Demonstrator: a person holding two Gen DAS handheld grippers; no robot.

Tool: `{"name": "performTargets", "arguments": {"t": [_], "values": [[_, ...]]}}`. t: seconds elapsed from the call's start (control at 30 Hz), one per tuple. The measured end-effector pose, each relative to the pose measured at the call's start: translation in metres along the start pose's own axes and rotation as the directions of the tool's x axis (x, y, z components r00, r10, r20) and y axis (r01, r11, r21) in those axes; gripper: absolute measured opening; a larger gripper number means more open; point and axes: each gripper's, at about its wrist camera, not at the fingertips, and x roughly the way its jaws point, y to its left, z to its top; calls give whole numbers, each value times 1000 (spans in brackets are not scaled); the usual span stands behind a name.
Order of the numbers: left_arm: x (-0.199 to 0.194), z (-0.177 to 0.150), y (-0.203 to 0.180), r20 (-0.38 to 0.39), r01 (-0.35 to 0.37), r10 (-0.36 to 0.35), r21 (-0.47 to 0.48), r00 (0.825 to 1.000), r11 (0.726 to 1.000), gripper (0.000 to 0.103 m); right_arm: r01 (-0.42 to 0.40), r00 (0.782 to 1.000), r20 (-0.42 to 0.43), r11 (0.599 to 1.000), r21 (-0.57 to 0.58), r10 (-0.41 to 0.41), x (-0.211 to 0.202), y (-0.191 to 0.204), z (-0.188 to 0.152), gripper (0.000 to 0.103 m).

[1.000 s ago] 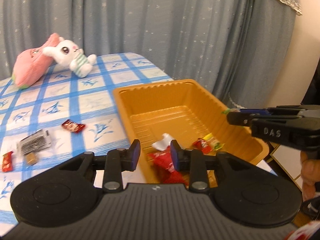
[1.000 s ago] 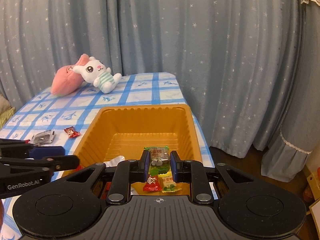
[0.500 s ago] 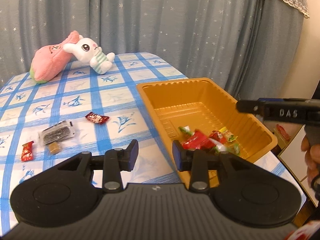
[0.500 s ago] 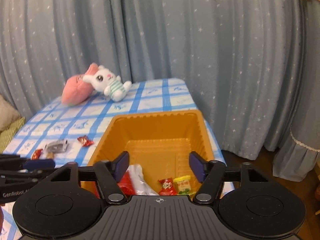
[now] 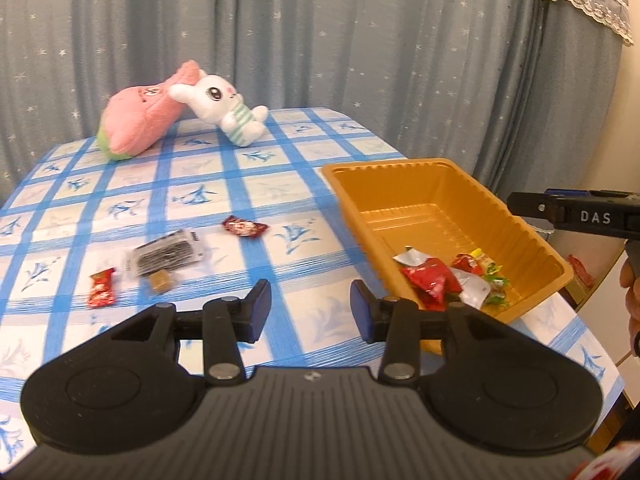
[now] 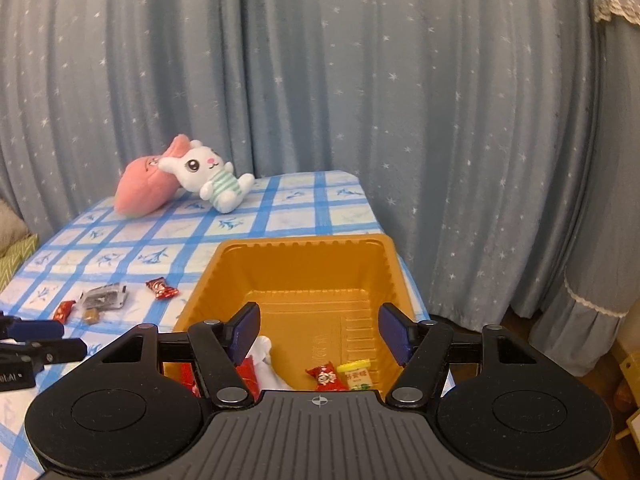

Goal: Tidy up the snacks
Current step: 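Move both tools back over the remaining candies on the tablecloth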

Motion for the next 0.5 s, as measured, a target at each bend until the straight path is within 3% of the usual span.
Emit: {"name": "performTargets", "arguments": {"t": [0.5], "values": [[-28, -17, 76, -3, -142, 142, -39, 990, 989, 47, -58, 997, 40, 992, -111, 63, 3, 60, 3, 66]]}}
